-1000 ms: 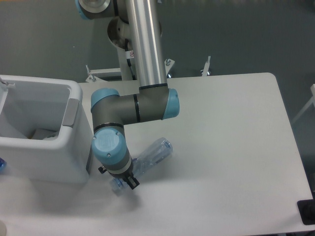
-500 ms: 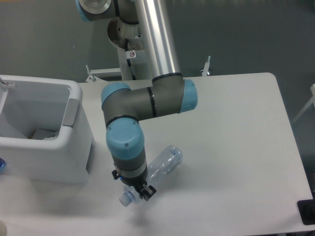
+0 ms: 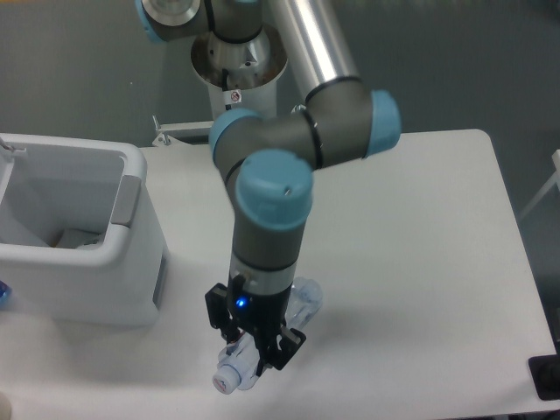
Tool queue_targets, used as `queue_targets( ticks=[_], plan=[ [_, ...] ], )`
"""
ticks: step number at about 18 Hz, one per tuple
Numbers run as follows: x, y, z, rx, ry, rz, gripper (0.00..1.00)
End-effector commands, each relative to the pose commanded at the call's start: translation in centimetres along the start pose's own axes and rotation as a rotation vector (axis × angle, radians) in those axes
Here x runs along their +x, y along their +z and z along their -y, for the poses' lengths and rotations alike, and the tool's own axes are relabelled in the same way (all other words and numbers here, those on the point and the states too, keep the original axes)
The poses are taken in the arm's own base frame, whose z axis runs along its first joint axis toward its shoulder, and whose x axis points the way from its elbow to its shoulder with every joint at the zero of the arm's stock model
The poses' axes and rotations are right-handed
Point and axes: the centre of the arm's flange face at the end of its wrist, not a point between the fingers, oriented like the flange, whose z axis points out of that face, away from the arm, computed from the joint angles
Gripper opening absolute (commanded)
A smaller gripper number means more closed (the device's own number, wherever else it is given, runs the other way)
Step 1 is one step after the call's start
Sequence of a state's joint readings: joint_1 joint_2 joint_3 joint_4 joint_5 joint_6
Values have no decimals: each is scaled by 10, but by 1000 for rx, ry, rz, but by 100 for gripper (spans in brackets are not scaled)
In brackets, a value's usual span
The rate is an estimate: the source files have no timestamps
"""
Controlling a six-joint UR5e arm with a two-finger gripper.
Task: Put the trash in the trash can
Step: 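Carry the bottle over the white bin and lower it in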
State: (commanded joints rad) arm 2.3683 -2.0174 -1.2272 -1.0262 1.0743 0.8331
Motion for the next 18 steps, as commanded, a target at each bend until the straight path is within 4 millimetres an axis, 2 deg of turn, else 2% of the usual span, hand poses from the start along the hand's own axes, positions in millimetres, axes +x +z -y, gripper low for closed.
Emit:
queue_targets(
  ticks=[1,2,4,10,15,18],
  plan=[
    [3,-12,5,46,-8,-20,54],
    [11,-38,17,119,-17,-43,54],
    [20,-61,30,162,-37,-38,54],
    [59,-94,57,234,-20,-72,54],
    [109,-125,83,332,-1,-162,54],
    [144,-128,93,349,27,-212,54]
  ],
)
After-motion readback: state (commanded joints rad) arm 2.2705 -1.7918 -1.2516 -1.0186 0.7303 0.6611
